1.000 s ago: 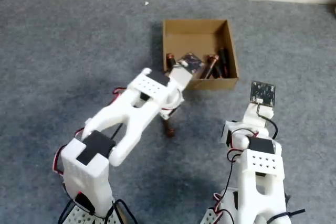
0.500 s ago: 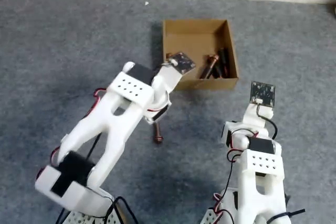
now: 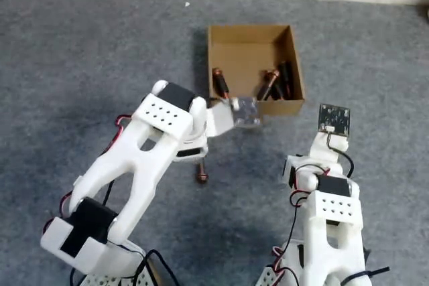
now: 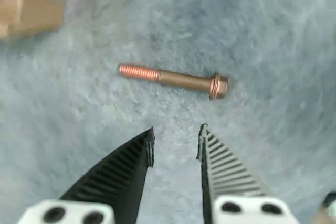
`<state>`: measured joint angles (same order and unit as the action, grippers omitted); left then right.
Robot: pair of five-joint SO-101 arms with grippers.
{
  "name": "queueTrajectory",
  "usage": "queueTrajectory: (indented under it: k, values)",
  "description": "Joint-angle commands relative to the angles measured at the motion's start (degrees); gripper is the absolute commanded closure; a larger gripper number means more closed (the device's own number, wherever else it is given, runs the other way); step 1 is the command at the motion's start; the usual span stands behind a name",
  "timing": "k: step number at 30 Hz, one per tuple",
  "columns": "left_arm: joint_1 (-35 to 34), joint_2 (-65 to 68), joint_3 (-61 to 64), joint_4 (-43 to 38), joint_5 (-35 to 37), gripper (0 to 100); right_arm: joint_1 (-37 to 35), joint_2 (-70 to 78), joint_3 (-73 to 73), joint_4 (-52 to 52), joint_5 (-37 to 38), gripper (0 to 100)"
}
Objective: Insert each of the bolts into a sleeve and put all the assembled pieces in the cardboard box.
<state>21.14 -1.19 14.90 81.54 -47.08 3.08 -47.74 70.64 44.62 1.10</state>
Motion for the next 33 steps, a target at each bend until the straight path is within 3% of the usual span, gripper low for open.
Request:
queueTrajectory:
  k: [1, 8, 12, 29, 33]
  values:
    - [0.13, -2.33, -0.4, 0.44, -13.19, 84, 0.66, -1.98, -0.31, -1.45, 0.97, 99.4]
    - [2.24, 8.31, 0.31, 0.0, -20.22, 84, 0.75, -1.98, -0.31, -1.45, 1.05, 99.4]
    - [2.42, 14.9, 0.22, -6.33, -21.71, 86, 0.75, -1.98, -0.48, -1.45, 1.05, 99.4]
    - [8.66, 13.23, -2.24, -9.67, -21.36, 86, 0.84, -1.98, -0.75, -1.45, 3.78, 99.4]
    - [8.66, 13.85, -1.71, -13.98, -21.36, 86, 0.92, -1.98, -0.75, -1.45, 3.78, 99.4]
